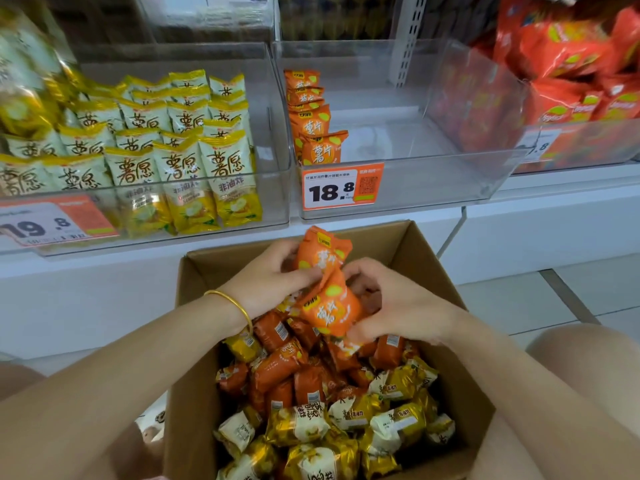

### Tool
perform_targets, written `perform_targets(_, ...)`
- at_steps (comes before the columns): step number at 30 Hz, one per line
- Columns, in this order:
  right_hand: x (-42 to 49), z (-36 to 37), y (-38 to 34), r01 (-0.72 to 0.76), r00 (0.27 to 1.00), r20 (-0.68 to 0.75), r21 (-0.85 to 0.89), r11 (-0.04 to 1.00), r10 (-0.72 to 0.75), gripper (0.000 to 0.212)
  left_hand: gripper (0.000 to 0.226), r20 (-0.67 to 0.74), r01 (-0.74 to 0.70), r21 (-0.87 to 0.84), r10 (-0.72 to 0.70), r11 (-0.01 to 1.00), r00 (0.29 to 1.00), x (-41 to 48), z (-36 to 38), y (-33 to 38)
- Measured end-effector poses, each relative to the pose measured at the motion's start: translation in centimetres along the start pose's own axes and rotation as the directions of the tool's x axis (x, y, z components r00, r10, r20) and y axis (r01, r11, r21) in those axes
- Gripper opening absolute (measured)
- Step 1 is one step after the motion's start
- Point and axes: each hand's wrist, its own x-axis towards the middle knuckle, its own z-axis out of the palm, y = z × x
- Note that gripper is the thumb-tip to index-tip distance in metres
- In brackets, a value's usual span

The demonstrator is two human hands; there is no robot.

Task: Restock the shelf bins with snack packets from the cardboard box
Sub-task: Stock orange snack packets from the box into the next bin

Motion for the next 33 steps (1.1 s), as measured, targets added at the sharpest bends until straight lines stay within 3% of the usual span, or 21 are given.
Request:
perform_targets(2, -0.1, 0.1, -0.2, 0.019, 0.998, 0.053, -0.013, 1.000, -0.019, 0.058, 0.035, 0.001, -0.048, 0.052, 0.048, 0.997, 0.999, -0.2, 0.3, 0.0)
perform_targets(5, -0.7, -1.3, -0.9, -0.017, 0.996, 0.093, 0.368, 0.930, -0.019, 0.067, 0.023, -0.058, -0.028, -0.052, 0.025, 0.998, 0.998, -0.3, 0.0, 0.8)
perform_targets(7, -1.1, -2.5, -1.3, 0.093, 0.992, 0.016, 0.557, 0.825, -0.123, 0.074, 0.028, -0.028, -0.067, -0.019, 0.066, 0.998, 0.997, -0.7, -0.4, 1.3)
perform_targets(10, -1.3, -3.9, -2.4, 0.270, 0.962, -0.103, 0.495, 0.826, -0.252, 0.085, 0.042, 0.055, -0.164, 0.049, 0.161, 0.985, 0.985, -1.3, -0.3, 2.4)
perform_targets(16, -0.8, -7.0, -6.7, 0.368, 0.926, -0.085, 0.417, 0.831, -0.368, 0.079, 0.052, 0.057, -0.362, 0.247, 0.359, 0.899, 0.932, -0.2, -0.4, 8.3)
perform_targets(20, 1.1, -9.9, -10.2, 0.513, 0.858, -0.207, 0.359, 0.780, -0.469, 0.073, 0.035, -0.014, -0.477, 0.252, 0.496, 0.842, 0.868, 2.2, -2.5, 12.6)
perform_targets(22, 2.2, -11.3, -11.7, 0.553, 0.832, -0.266, 0.320, 0.769, -0.487, 0.076, 0.036, -0.109, -0.501, 0.423, 0.591, 0.755, 0.799, 3.8, -3.8, 13.9)
perform_targets(25, 3.9, -13.2, -12.6, 0.585, 0.801, -0.337, 0.259, 0.769, -0.495, 0.050, 0.028, -0.133, -0.336, 0.839, 0.760, 0.427, 0.636, 6.5, -6.1, 14.2)
perform_targets(27, 5.1, -14.0, -12.3, 0.559, 0.814, -0.323, 0.216, 0.800, -0.482, 0.043, 0.022, -0.048, -0.221, 0.937, 0.725, 0.272, 0.687, 7.8, -6.8, 13.8)
perform_targets(29, 6.2, -14.5, -11.7, 0.519, 0.843, -0.274, 0.195, 0.832, -0.462, 0.051, 0.021, -0.014, -0.158, 0.962, 0.618, 0.223, 0.786, 8.3, -6.4, 13.7)
perform_targets(33, 7.2, -15.3, -11.4, 0.447, 0.894, -0.137, 0.196, 0.873, -0.427, 0.062, 0.021, 0.013, -0.089, 0.988, 0.508, 0.125, 0.862, 9.3, -5.8, 14.2)
